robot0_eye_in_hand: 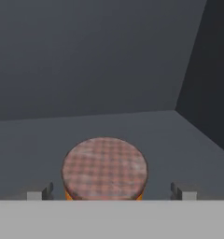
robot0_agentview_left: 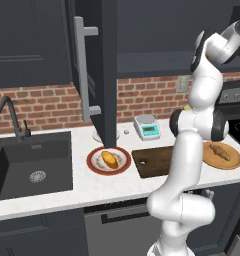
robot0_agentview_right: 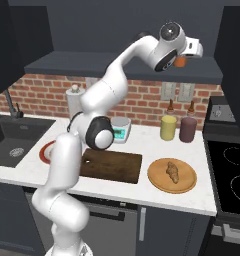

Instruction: From the different types of pastries on the counter, select a croissant and place it on the cutting board. Then retrieve a jar of jam from the cabinet and place it alongside the croissant on the cutting board.

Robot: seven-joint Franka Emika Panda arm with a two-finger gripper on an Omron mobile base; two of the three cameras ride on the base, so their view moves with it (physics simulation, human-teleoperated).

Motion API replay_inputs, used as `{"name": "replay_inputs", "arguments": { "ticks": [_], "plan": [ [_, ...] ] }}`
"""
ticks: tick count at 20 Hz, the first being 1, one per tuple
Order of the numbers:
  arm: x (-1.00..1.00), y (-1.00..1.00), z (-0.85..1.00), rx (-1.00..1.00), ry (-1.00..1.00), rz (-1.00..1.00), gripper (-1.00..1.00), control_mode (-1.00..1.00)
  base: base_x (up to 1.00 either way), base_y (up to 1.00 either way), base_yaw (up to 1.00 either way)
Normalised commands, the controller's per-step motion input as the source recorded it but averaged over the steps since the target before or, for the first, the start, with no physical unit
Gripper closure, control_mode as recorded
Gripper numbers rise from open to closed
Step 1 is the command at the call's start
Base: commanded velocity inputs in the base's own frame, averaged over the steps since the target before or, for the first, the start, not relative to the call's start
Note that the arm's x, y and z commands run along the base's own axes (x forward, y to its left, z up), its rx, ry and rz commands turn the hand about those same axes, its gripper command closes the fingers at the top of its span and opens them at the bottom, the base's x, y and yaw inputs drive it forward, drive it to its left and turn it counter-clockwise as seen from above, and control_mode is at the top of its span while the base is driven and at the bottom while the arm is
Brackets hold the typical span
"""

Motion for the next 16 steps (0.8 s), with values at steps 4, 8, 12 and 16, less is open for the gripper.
{"name": "replay_inputs", "arguments": {
  "ticks": [4,8,12,16],
  "plan": [
    [0.0,0.0,0.0,0.0,0.0,0.0,-1.0,-1.0,0.0,0.0,0.0],
    [0.18,0.0,0.0,0.0,0.01,0.0,-1.0,-1.0,0.0,0.0,0.0],
    [0.21,0.0,0.0,0.0,0.03,0.0,-1.0,-1.0,0.0,0.0,0.0],
    [0.19,0.01,-0.01,0.0,0.04,0.0,1.0,-1.0,0.0,0.0,0.0]
  ]
}}
